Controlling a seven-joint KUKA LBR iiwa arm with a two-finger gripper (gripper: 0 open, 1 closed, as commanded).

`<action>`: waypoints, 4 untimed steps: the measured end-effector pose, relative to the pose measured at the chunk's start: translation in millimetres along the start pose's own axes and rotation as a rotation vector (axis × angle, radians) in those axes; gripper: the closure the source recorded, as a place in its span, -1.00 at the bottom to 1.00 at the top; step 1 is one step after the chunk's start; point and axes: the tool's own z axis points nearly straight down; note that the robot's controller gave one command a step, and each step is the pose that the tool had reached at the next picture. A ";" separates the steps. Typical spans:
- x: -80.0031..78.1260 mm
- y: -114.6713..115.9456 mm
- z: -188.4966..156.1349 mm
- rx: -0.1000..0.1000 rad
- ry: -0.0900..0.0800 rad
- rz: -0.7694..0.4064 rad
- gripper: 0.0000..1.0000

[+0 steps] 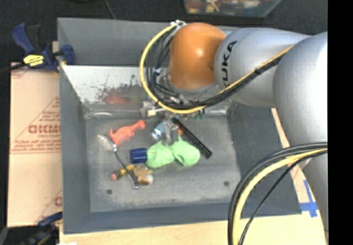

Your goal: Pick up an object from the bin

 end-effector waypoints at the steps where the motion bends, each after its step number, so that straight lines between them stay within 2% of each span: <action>1: 31.5 -25.5 28.7 0.005 -0.014 -0.150 -1.00; 2: 52.8 -32.5 27.6 0.003 -0.012 -0.125 1.00; 4: 53.0 -32.8 16.6 0.003 -0.013 -0.122 1.00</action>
Offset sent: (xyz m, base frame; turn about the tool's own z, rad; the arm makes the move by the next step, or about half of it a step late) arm -0.0351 -0.0526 -0.0309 -0.1276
